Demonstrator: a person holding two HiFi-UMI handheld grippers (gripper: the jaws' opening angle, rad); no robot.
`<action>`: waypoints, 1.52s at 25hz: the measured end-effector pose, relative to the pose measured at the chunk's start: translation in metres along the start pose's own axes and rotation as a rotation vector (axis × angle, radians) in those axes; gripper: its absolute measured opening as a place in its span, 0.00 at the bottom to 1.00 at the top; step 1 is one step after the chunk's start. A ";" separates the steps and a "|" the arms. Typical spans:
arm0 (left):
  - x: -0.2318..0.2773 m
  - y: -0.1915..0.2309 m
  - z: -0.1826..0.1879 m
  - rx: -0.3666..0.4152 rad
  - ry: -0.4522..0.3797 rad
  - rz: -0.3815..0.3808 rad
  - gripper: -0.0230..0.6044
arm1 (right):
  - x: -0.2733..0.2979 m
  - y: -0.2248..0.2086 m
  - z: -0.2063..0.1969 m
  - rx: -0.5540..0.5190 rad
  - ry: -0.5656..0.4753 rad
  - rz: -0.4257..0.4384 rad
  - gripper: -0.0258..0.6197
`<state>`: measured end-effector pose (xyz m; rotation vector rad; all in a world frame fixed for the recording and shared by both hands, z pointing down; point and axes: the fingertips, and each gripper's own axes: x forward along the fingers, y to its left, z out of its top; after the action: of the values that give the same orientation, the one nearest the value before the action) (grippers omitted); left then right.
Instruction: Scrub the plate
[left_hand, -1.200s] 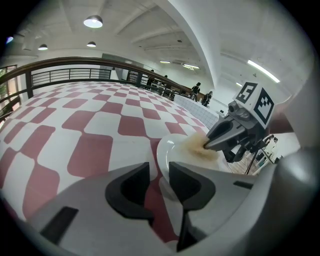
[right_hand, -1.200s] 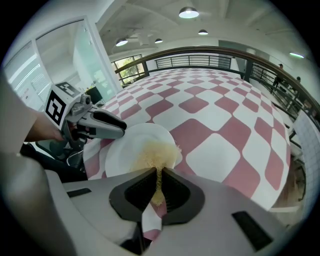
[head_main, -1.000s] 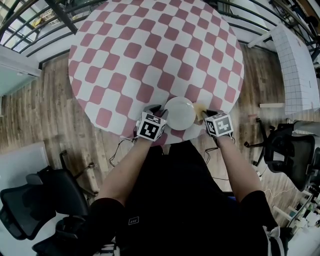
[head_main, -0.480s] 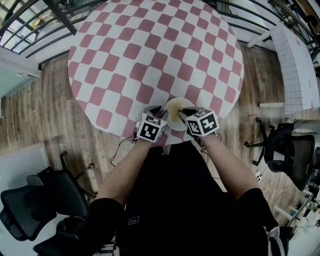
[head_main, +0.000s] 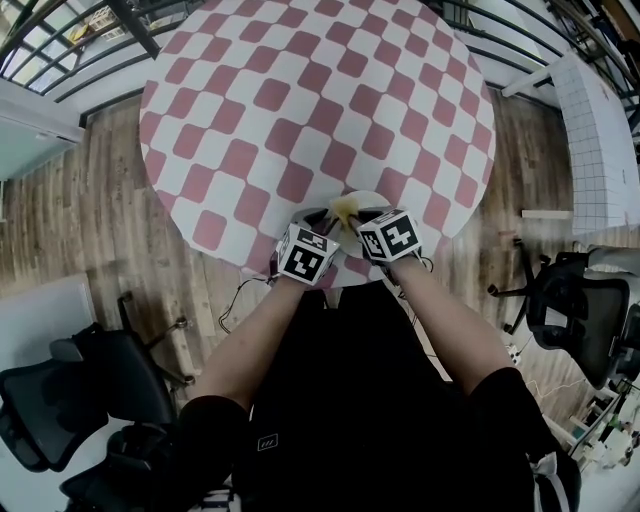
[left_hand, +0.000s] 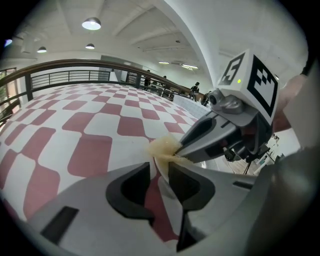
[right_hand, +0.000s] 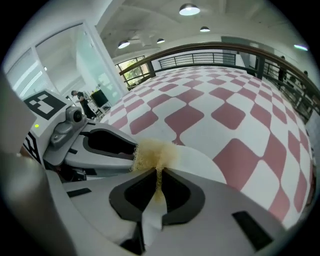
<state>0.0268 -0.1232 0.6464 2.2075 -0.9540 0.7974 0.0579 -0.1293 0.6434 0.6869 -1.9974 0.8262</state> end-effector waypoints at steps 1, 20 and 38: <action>0.000 0.000 0.000 -0.001 0.002 0.001 0.23 | 0.001 -0.002 0.003 -0.025 0.005 -0.015 0.10; 0.001 0.003 0.002 -0.038 0.000 0.002 0.23 | -0.069 -0.054 -0.032 0.123 -0.119 -0.129 0.10; 0.004 0.007 -0.001 -0.051 0.012 -0.022 0.23 | -0.048 -0.011 -0.090 0.054 0.065 0.047 0.10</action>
<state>0.0232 -0.1280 0.6514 2.1639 -0.9326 0.7667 0.1336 -0.0606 0.6439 0.6377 -1.9457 0.9219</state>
